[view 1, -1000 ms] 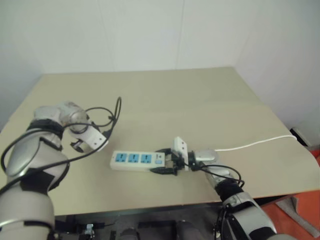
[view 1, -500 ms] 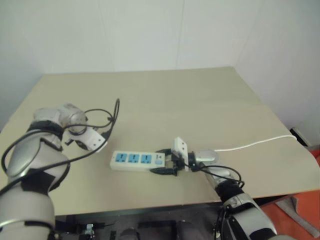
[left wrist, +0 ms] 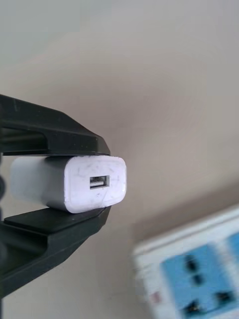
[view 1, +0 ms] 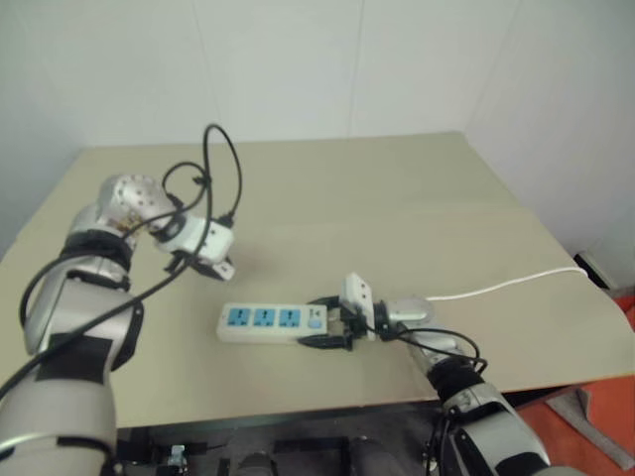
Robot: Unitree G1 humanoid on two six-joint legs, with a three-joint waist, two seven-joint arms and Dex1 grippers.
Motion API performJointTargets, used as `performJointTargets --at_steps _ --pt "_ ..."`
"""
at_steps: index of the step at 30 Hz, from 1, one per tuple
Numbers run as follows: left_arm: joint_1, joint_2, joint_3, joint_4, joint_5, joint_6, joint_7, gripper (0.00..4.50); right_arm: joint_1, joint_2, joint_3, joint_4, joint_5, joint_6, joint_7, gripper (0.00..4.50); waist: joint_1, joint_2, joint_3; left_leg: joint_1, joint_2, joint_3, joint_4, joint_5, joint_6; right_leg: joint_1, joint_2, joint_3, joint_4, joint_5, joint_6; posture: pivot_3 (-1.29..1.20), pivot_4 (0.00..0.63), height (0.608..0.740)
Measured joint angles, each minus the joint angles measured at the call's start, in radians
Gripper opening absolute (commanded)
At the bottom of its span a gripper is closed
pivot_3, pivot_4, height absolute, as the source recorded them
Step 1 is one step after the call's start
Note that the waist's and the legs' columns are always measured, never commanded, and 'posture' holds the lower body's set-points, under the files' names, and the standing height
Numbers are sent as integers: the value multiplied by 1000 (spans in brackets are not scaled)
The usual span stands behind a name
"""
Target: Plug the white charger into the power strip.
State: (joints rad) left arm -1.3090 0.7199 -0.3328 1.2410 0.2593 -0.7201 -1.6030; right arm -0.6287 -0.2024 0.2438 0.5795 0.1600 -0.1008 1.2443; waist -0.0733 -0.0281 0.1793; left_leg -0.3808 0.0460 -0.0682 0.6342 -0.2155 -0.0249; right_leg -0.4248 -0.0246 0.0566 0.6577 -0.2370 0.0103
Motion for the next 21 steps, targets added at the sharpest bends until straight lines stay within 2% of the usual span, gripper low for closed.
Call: performJointTargets --at_steps 4,9,11,14,18,21 --pt "58 14 16 -138 -240 176 -7 1027 -5 -3 3 27 -2 -31 25 3413 -1 0 0 1 0 0 1 0 0 1 0 1 3 0 0 0 150 740" --pt "249 84 2 -471 -562 462 -7 1027 -37 -11 9 89 -1 -86 71 3413 -6 0 0 2 0 0 1 0 0 1 0 1 5 1 -1 0 150 740" --pt "299 93 25 -579 -638 555 -7 1027 -54 -14 6 115 0 -95 81 3413 0 0 0 2 0 0 2 0 0 1 0 1 5 1 -1 0 150 740" --pt "406 85 127 -783 -772 743 -1 1027 -66 -15 0 144 -1 -115 83 3413 3 0 0 3 0 0 3 0 0 2 0 1 5 1 -1 0 150 740" --pt "517 98 209 -981 -893 973 24 1027 -72 -9 -2 170 -1 -133 84 3413 3 0 0 4 0 0 4 0 0 3 0 2 3 0 -1 0 150 740" --pt "593 101 233 -1083 -926 1087 57 1027 -73 -8 -4 179 -2 -142 85 3413 3 0 0 6 0 0 4 0 0 4 0 2 3 0 0 0 150 740"
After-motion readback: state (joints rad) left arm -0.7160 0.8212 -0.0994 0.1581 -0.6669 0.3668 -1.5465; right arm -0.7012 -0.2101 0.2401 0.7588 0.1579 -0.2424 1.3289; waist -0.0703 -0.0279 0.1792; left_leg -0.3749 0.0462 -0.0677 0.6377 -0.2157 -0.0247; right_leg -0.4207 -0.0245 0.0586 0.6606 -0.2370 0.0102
